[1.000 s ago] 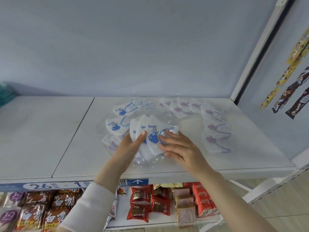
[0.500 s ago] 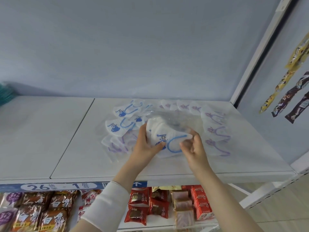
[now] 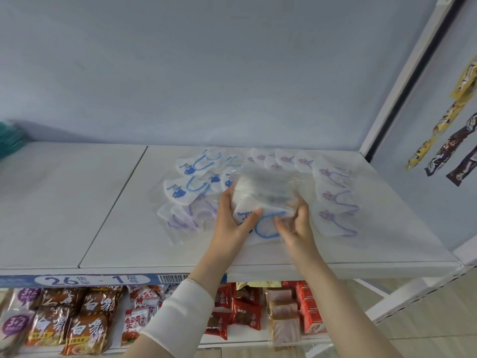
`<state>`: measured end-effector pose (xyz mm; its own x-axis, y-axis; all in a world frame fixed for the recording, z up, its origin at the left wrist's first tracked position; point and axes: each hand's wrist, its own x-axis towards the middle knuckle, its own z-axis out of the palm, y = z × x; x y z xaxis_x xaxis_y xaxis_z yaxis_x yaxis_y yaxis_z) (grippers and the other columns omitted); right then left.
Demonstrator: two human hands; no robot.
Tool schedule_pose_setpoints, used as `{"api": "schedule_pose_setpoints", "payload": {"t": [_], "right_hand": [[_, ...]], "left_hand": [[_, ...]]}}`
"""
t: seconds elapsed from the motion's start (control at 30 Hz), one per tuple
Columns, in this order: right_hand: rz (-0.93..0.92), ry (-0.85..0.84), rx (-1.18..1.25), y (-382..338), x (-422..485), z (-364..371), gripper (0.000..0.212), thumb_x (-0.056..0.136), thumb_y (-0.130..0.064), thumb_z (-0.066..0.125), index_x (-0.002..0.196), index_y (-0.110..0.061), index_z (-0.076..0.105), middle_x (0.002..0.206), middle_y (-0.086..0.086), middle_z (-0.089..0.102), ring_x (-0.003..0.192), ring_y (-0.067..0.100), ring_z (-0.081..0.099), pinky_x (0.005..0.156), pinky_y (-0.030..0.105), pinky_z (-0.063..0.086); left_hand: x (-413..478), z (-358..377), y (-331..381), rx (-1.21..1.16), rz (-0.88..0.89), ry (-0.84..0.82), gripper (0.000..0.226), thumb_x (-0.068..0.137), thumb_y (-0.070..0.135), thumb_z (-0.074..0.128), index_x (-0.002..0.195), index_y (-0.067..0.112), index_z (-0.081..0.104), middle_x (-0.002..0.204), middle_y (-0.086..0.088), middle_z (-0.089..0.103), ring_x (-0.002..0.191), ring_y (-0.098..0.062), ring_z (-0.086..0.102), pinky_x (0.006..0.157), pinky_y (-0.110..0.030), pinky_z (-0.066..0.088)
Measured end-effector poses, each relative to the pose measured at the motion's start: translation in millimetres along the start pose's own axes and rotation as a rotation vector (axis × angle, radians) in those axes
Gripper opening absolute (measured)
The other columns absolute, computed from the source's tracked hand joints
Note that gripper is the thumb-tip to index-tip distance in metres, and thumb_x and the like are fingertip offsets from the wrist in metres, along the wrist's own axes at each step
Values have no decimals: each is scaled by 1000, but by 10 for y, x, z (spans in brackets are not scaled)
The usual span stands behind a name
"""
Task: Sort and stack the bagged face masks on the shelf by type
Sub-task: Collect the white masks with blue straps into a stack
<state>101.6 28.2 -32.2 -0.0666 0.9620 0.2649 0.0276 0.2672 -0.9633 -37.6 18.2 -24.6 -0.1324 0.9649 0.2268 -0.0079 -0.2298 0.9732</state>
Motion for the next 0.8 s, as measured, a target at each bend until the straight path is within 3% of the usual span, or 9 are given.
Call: {"api": "schedule_pose_setpoints", "payload": {"t": [0.07,0.13,0.2,0.3,0.37,0.53,0.6,0.67,0.8], "right_hand": [[3,20,-26,-4,13,15,46,86,-13,57,120,-34,36,119,-20,48,109,-13,50,96,12,42],[19,38,-57,0,13,28,45,89,-8,57,125,-26,36,118,-15,50,113,-2,52,97,16,43],[39,79,-90,-40,27,43,44,90,-6,57,126,-20,37,119,-8,52,113,7,53,90,10,45],[59,111,-100,-205,115,97,41,88,-11,60,118,-29,38,110,-18,53,95,-13,54,74,-1,43],[72,61,-18,-320,192,163,36,87,-11,61,115,-27,43,102,-21,55,83,-19,57,69,-1,43],[131,-63,24,-441,356,658,10,84,-14,65,91,-19,62,82,-10,66,76,5,61,71,17,47],[154,-44,20,-434,440,979,4,84,-15,66,86,-17,64,82,-3,67,76,12,61,73,27,48],[170,-37,11,-413,525,1355,3,82,-16,67,82,-15,65,80,2,68,74,18,62,74,36,50],[230,-59,63,-367,711,2226,13,79,-21,71,80,-10,65,77,9,65,72,23,58,71,42,50]], "left_hand": [[-1,11,-15,-16,-11,2,54,83,20,67,130,12,41,120,2,56,105,1,58,87,-15,48],[-3,13,-34,-29,-41,8,44,85,20,65,123,13,45,114,2,58,100,-2,59,82,-13,48],[14,-4,-31,-19,-62,16,29,89,14,63,114,17,49,109,-3,61,98,-10,62,79,-15,50],[111,-88,111,-16,-50,42,18,89,16,63,101,23,52,102,-7,64,94,-19,64,79,-28,54],[198,-214,233,-28,-45,95,14,89,16,63,94,25,52,93,-2,64,85,-15,63,77,-31,52],[369,-709,443,-50,-102,209,12,91,12,58,85,18,49,65,0,54,52,-6,52,51,-16,45],[415,-974,478,-39,-126,241,12,90,17,60,90,10,50,70,-5,55,55,-9,53,55,-20,47],[474,-1325,487,-2,-147,266,25,87,26,63,95,5,50,75,-6,56,64,-16,53,65,-30,48],[656,-2236,489,31,-161,252,16,89,25,62,94,12,55,75,1,57,64,-12,54,59,-22,45]]}}
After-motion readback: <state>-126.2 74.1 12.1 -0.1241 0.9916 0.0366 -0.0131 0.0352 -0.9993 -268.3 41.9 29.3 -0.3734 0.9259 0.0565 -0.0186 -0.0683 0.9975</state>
